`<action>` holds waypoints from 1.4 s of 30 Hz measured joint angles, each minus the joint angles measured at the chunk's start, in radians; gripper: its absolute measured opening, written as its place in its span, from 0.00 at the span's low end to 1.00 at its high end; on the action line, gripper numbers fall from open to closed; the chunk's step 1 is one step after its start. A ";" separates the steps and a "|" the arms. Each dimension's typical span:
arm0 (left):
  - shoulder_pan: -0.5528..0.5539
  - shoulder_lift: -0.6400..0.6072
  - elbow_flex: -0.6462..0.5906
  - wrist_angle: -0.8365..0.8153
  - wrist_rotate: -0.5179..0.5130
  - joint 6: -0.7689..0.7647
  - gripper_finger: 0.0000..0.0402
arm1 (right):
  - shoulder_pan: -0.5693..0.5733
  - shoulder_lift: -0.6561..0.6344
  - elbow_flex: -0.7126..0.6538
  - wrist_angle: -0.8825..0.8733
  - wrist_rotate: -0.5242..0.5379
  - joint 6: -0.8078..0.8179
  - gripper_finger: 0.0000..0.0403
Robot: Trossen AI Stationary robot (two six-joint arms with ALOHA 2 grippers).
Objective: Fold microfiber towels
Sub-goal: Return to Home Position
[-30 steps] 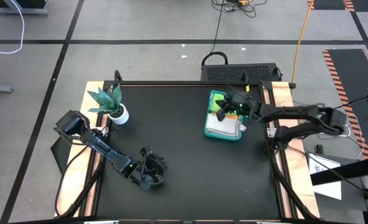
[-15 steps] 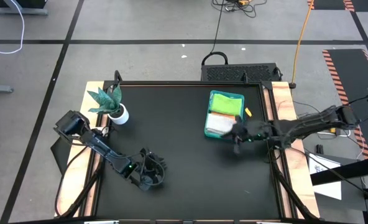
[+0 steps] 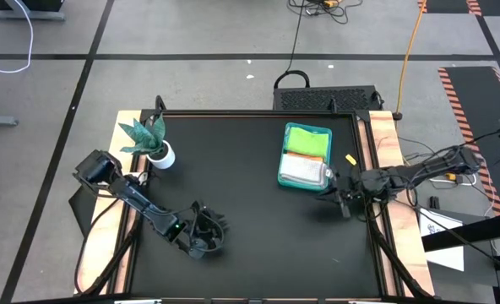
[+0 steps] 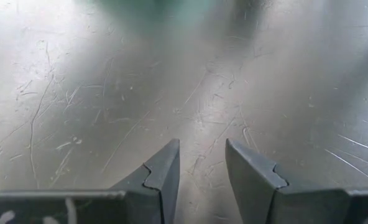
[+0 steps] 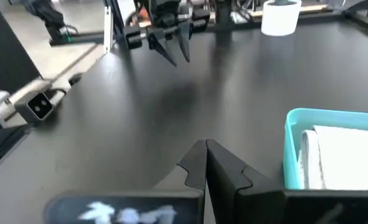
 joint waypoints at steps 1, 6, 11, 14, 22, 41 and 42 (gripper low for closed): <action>0.000 0.000 0.000 0.000 0.000 0.000 0.33 | 0.000 -0.024 -0.011 0.001 0.000 0.001 0.00; 0.000 0.000 0.000 0.000 0.000 0.000 0.33 | 0.000 -0.149 -0.045 -0.021 0.000 -0.029 0.00; 0.000 0.000 0.000 0.000 0.000 0.000 0.33 | -0.013 -0.288 -0.045 -0.102 0.005 -0.090 0.00; 0.000 0.000 0.000 0.000 0.000 -0.001 0.33 | -0.038 -0.380 -0.045 -0.176 0.007 -0.094 0.00; 0.002 0.000 0.000 0.026 -0.011 0.016 0.33 | -0.068 -0.387 -0.088 -0.131 0.007 -0.099 0.00; 0.060 -0.615 -0.312 0.183 -0.111 0.371 0.24 | -0.068 -0.331 -0.174 0.068 -0.012 -0.124 0.00; 0.067 -0.673 -0.357 0.212 -0.084 0.393 0.20 | -0.068 -0.327 -0.174 0.065 -0.021 -0.116 0.00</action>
